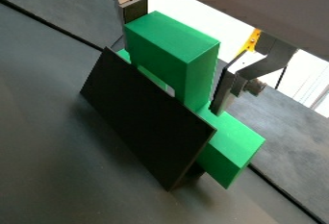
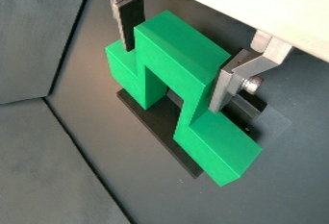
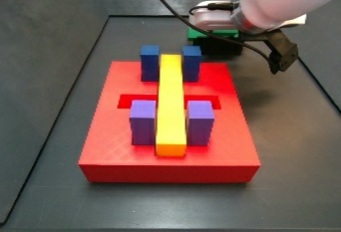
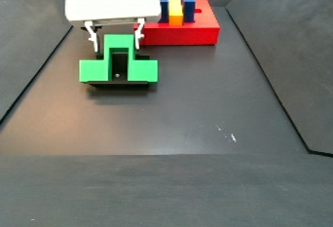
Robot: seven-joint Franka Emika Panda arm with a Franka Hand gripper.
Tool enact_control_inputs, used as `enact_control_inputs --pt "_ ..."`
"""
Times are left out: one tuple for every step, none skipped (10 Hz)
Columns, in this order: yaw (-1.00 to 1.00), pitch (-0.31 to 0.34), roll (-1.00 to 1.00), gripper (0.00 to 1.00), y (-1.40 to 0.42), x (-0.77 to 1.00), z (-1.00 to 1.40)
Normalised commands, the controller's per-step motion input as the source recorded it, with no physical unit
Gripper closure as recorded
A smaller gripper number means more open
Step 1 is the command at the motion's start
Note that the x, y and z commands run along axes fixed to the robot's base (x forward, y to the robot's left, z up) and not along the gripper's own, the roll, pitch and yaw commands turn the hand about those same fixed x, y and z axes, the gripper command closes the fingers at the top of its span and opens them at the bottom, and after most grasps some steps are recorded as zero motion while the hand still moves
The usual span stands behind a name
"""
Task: Pick up the green object. Move up. Place the green object on the fixture. Regrasp the green object. Move to above the board. Insert the green object.
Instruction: Regrasp the green object.
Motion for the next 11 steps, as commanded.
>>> enact_control_inputs --pt "0.0 -0.006 0.0 0.0 0.0 0.0 0.0" --pt "0.0 0.0 0.0 0.0 0.0 0.0 0.0" --pt "0.0 0.0 0.0 1.0 0.0 0.0 0.0" --pt "0.0 0.0 0.0 1.0 0.0 0.0 0.0" --pt "0.0 0.0 0.0 1.0 0.0 0.0 0.0" --pt "0.0 0.0 0.0 1.0 0.0 0.0 0.0" --pt "0.0 0.0 0.0 1.0 0.0 0.0 0.0" --pt "0.0 0.0 0.0 1.0 0.0 0.0 0.0" --pt "0.0 0.0 0.0 1.0 0.0 0.0 0.0" --pt "0.0 0.0 0.0 1.0 0.0 0.0 0.0" --pt "0.0 0.0 0.0 1.0 0.0 0.0 0.0"
